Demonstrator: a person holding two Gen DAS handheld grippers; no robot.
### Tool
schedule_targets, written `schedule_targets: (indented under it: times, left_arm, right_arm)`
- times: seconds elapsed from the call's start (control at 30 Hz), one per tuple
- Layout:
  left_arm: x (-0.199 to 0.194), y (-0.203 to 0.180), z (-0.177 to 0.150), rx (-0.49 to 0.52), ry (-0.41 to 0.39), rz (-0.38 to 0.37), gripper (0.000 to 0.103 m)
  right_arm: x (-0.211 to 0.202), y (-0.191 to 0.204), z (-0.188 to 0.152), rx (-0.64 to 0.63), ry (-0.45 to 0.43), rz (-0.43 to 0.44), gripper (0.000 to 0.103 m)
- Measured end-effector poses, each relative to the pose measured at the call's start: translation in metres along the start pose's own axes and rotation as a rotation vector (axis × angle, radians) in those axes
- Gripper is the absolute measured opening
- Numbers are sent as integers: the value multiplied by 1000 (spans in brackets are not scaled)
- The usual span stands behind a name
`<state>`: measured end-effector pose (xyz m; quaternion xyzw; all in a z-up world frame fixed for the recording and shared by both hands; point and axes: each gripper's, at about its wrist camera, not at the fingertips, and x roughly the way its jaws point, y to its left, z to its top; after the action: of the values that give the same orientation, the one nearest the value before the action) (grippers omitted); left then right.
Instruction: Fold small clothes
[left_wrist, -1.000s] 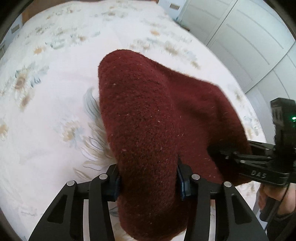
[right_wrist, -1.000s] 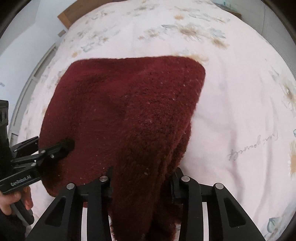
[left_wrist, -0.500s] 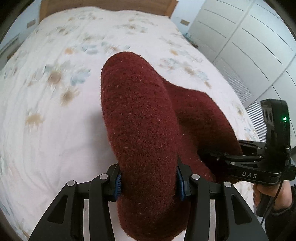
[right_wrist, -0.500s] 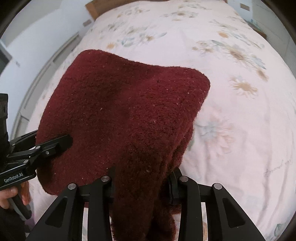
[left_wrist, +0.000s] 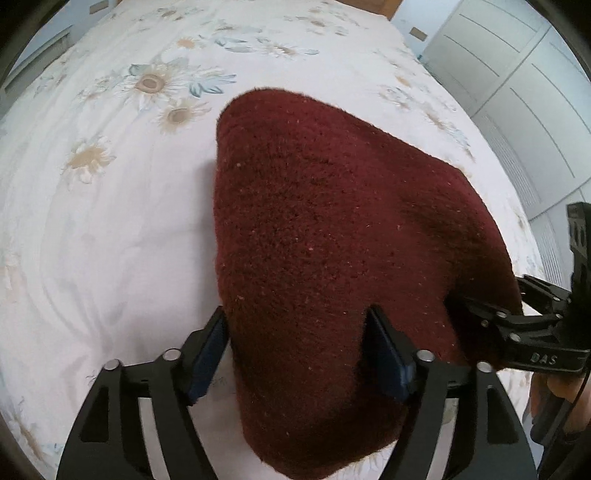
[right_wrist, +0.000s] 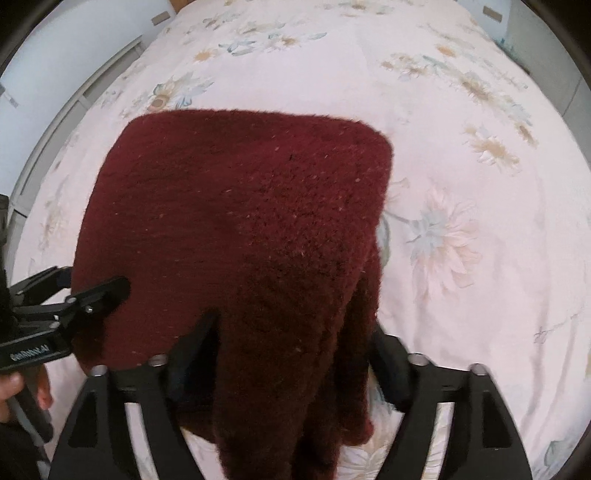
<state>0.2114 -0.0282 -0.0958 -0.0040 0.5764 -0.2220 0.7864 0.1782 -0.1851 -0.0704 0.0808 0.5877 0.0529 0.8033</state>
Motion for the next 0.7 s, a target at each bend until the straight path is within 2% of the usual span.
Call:
schedule_targets:
  times: [0.03, 0.1, 0.23, 0.37, 0.5, 0.7]
  left_arm:
    - [-3, -1, 0, 7, -8, 17, 83]
    - [-7, -1, -3, 25, -13, 51, 102]
    - [-13, -3, -9, 65, -26, 104, 102]
    - [-14, -1, -14, 44, -33, 91, 102]
    - [-8, 1, -26, 59, -28, 123, 103]
    - [1, 2, -42, 65, -90, 138, 103]
  right_arm:
    - [-4, -7, 1, 2, -8, -4, 83]
    - [-8, -9, -5, -2, -21, -19, 88]
    - [-14, -23, -26, -6, -47, -62, 102]
    - [-12, -44, -34, 39, -74, -45, 102]
    - [-9, -66, -48, 48, -79, -57, 102]
    - [-6, -71, -63, 77, -114, -61, 102]
